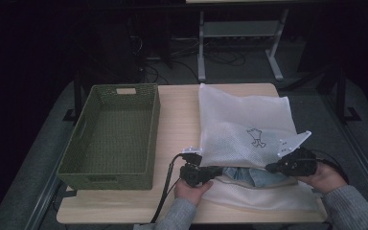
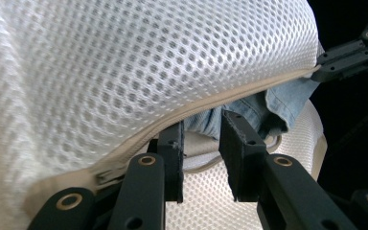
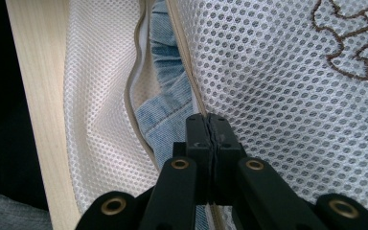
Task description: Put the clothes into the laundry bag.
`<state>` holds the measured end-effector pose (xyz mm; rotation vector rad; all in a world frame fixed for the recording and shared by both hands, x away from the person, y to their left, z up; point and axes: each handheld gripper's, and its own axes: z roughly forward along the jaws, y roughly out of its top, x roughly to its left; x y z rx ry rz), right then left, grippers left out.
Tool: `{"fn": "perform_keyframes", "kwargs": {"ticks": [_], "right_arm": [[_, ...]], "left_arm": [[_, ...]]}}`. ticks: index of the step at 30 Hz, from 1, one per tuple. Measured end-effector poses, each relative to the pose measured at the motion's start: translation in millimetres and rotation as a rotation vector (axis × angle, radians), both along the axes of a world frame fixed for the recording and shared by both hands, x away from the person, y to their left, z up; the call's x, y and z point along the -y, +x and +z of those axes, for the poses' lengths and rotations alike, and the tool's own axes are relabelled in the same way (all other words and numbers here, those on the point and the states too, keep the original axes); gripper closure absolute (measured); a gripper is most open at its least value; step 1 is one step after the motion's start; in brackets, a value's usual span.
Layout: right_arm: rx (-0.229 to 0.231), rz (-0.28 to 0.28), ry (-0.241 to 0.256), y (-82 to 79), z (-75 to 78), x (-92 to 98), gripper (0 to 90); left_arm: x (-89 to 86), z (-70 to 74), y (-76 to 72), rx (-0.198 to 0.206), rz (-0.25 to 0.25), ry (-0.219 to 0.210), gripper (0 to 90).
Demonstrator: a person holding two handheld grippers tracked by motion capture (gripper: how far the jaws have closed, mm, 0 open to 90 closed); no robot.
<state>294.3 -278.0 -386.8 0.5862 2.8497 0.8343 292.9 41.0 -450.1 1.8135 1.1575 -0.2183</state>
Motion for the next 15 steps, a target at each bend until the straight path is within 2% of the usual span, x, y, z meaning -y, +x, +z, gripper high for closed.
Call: {"fn": "perform_keyframes", "kwargs": {"ticks": [6,12,15], "right_arm": [[-0.013,-0.006,-0.017,1.8,-0.5,4.2,88.4],[-0.024,-0.039,-0.012,2.4,-2.7,17.7,88.2],[-0.025,-0.047,0.001,1.8,-2.5,22.1,87.4]], "left_arm": [[7.4,-2.5,3.8,-0.002,-0.015,-0.001,70.7],[19.2,-3.7,4.7,-0.001,-0.037,-0.003,70.7],[19.8,-3.1,1.7,0.003,-0.048,0.005,70.1]]}}
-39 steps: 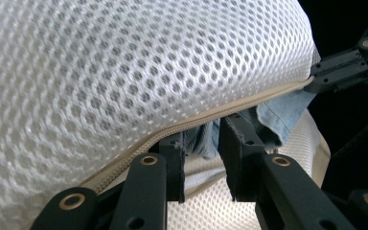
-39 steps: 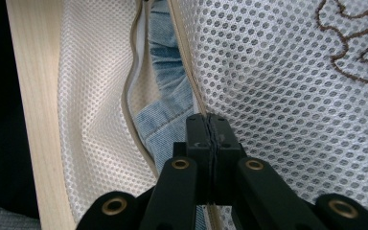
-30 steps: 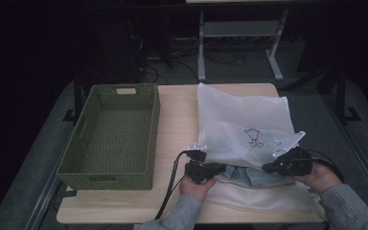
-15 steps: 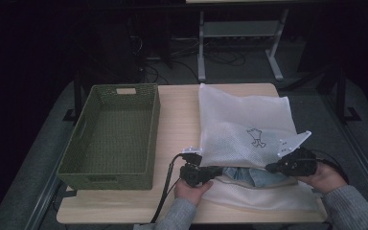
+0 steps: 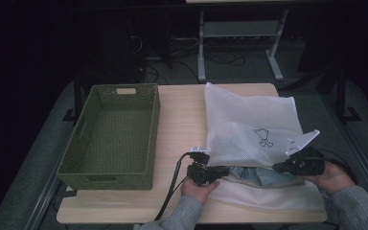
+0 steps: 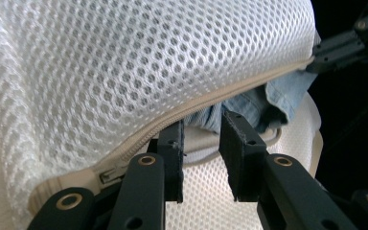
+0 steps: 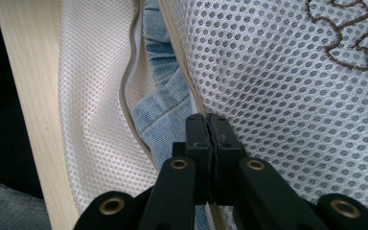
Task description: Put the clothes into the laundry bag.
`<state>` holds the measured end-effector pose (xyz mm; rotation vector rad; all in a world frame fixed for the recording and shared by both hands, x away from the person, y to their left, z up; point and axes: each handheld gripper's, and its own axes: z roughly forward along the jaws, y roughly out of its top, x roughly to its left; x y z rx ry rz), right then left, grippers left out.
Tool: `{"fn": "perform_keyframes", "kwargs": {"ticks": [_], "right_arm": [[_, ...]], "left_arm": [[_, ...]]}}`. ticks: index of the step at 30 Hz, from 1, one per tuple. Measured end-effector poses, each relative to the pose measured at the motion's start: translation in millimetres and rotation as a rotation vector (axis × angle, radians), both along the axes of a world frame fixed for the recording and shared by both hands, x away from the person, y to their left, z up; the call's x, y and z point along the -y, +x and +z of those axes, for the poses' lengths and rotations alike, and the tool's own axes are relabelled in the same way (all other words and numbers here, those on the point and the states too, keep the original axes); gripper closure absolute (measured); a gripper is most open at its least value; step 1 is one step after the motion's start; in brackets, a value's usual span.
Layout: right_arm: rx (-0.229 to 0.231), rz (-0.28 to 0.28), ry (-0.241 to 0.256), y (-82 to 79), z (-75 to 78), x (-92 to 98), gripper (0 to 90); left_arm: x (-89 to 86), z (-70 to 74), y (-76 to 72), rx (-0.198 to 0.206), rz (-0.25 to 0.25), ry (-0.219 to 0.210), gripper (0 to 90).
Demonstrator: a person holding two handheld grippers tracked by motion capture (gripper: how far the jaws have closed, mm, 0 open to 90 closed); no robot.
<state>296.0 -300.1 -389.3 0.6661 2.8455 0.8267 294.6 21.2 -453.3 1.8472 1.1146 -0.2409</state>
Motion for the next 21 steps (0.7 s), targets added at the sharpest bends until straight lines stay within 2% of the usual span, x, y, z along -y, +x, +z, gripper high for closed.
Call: {"fn": "perform_keyframes", "kwargs": {"ticks": [7,14,21], "right_arm": [[0.005,0.007,0.013,0.1,1.9,-2.6,84.0],[-0.011,0.006,0.046,2.0,6.0,-6.8,74.2],[0.015,0.019,0.078,3.6,15.9,-14.7,65.1]], "left_arm": [[-12.5,3.5,-5.9,-0.009,-0.002,-0.007,69.6],[-23.4,10.0,-11.6,-0.002,-0.009,-0.007,68.7],[-35.9,14.1,-15.3,0.000,-0.004,0.003,67.4]]}}
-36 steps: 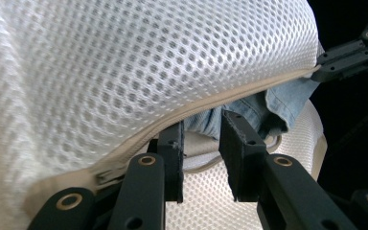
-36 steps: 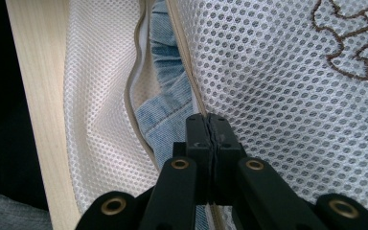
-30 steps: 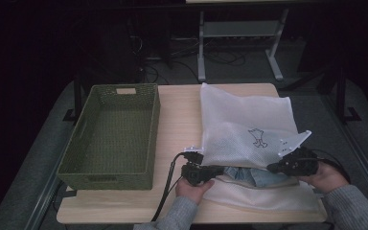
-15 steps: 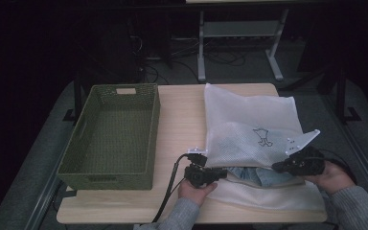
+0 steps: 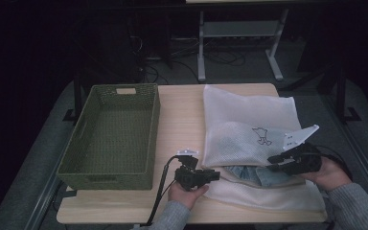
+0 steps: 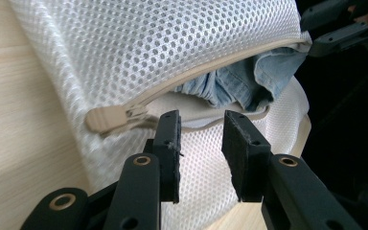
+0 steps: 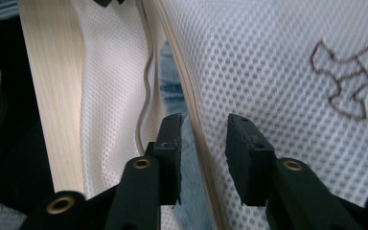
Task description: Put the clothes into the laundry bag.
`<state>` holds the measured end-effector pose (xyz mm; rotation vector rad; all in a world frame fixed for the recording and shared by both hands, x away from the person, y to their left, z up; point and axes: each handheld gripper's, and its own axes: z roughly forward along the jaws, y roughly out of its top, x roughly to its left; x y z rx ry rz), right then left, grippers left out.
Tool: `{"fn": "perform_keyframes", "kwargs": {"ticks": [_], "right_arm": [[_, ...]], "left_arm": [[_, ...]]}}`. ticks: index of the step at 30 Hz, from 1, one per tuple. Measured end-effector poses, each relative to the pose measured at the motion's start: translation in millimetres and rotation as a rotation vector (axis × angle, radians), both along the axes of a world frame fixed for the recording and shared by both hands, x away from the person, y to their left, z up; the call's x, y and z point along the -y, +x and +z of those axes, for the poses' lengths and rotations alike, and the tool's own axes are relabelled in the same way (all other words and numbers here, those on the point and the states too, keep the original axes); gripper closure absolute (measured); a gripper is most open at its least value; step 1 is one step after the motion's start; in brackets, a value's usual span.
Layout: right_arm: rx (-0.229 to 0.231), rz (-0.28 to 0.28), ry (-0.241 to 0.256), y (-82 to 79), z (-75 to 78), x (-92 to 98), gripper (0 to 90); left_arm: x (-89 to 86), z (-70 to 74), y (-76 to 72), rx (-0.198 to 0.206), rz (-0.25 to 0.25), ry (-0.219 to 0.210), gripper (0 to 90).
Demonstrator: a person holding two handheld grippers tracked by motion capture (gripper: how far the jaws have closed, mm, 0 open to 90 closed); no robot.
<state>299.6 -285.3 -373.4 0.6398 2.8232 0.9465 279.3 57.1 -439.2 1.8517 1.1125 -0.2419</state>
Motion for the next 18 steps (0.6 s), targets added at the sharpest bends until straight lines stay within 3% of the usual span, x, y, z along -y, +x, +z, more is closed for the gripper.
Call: {"fn": "perform_keyframes", "kwargs": {"ticks": [18], "right_arm": [[0.026,0.044,0.035,6.4,13.2,-34.8,55.6]], "left_arm": [[-33.6,6.3,-7.0,-0.001,0.041,0.038,64.4]]}}
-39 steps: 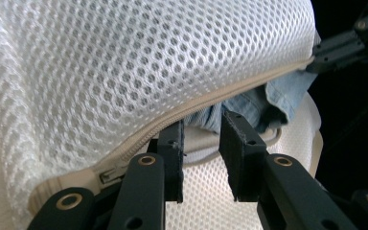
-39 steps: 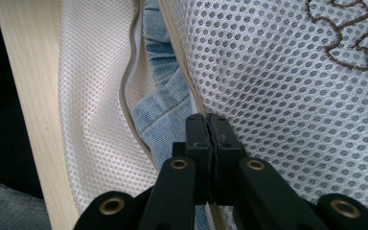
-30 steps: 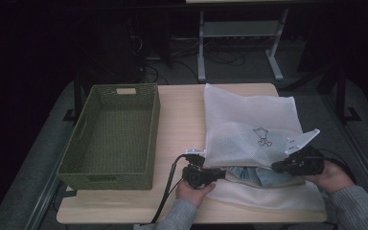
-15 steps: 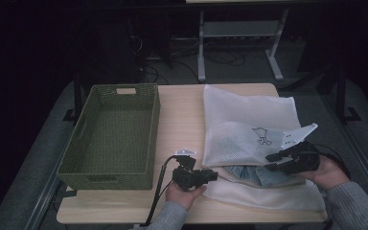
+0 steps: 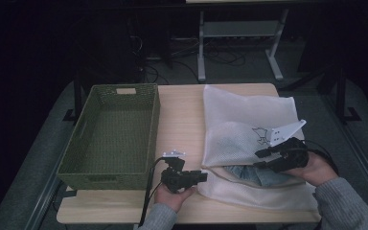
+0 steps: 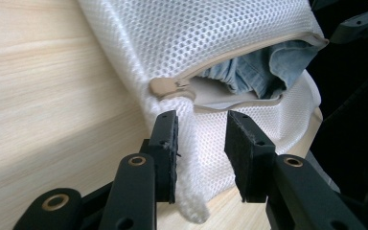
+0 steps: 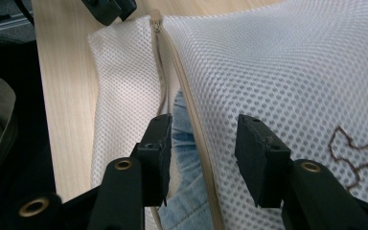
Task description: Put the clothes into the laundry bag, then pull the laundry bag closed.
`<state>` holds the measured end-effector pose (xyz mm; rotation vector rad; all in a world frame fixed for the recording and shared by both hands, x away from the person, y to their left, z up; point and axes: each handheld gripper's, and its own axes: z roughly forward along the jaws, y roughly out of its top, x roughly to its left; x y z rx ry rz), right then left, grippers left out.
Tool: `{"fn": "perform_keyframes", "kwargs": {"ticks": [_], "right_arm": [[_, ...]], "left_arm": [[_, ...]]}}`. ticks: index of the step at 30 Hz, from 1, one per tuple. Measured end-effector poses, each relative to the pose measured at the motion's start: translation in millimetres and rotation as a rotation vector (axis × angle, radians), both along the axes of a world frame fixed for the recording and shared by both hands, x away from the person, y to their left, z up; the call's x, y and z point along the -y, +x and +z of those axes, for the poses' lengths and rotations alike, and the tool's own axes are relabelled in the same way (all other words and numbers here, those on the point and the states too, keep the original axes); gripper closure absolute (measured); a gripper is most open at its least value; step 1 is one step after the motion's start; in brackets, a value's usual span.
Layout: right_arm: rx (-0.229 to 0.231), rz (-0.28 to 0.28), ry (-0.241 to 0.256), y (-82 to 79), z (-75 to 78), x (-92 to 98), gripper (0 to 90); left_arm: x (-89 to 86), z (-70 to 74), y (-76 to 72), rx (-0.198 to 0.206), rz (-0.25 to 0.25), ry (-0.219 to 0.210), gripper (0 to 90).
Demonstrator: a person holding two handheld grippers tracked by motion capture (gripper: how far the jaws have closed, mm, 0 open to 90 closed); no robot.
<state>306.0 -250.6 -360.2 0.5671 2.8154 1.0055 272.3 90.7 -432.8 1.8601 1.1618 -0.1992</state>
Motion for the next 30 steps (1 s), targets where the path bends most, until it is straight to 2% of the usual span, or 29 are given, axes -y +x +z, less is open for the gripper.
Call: {"fn": "perform_keyframes", "kwargs": {"ticks": [9,19,30], "right_arm": [[-0.006,0.016,0.006,5.8,-1.5,-8.3,54.6],[-0.002,0.021,0.013,4.0,-1.3,-8.5,54.0],[-0.003,0.028,0.013,6.4,-0.8,-13.6,52.9]], "left_arm": [[-4.7,-2.1,3.3,-0.007,0.010,0.024,63.3],[0.5,-7.8,4.9,-0.027,0.009,0.038,61.9],[8.6,-14.7,12.5,-0.077,0.000,0.034,62.0]]}}
